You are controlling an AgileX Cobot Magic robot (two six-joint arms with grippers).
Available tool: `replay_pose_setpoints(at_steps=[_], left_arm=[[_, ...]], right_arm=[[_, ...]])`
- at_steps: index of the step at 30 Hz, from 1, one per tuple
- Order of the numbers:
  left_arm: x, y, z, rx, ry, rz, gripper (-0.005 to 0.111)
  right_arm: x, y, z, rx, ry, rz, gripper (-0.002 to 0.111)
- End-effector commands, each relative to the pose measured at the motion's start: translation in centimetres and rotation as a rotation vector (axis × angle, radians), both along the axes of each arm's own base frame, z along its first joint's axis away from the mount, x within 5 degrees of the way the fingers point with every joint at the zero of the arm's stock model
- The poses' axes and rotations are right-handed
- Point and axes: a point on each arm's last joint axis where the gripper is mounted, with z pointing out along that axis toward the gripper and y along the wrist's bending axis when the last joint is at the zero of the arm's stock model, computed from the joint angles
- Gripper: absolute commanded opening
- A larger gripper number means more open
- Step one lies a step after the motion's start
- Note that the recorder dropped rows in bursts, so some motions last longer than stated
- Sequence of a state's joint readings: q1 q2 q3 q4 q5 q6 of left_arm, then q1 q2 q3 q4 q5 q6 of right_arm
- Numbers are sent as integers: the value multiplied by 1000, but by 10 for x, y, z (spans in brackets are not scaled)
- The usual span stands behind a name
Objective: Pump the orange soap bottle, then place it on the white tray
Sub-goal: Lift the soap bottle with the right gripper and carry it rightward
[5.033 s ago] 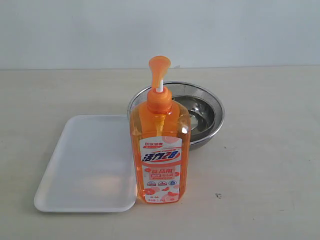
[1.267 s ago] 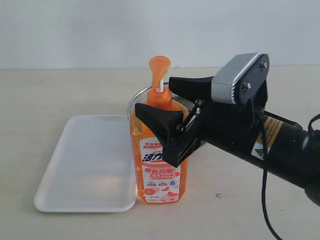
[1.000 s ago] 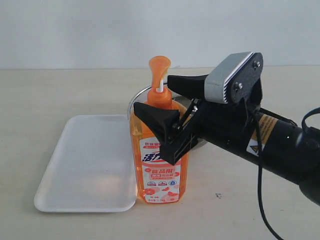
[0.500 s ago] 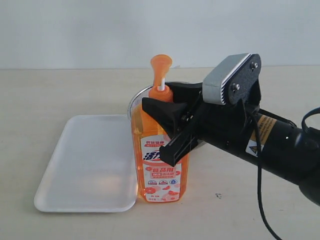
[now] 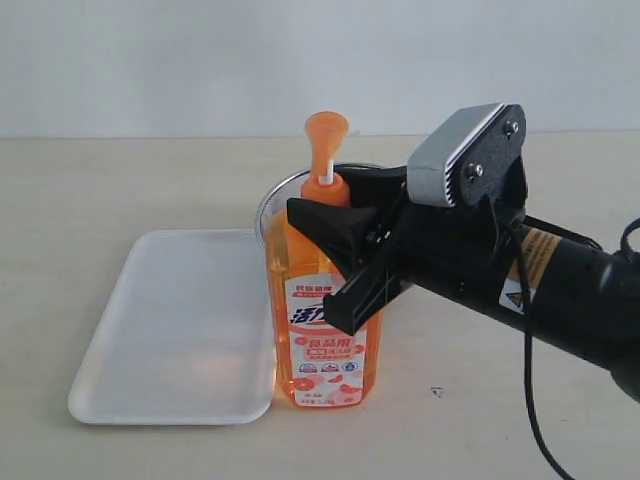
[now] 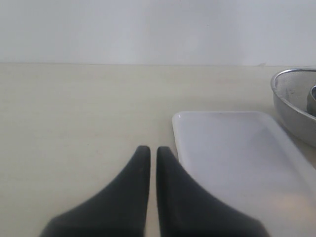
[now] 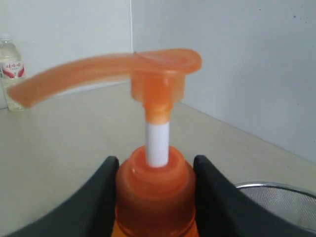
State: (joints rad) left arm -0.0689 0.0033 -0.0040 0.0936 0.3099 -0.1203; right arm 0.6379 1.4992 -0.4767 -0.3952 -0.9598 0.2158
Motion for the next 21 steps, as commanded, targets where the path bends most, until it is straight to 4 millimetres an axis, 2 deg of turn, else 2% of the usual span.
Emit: replay_pose_setpoints(at_steps=[1,10,21], left_arm=[[0,0,-1,-6,-3,4,5],[0,0,-1,-6,-3,4,5],[0,0,-1,-6,-3,4,5]], right_arm=[[-6,-8,25,73,-45,-35,0],[-22,-29,62,83,-86,-119,0],[-37,-72,96,120,-106,-403,0]])
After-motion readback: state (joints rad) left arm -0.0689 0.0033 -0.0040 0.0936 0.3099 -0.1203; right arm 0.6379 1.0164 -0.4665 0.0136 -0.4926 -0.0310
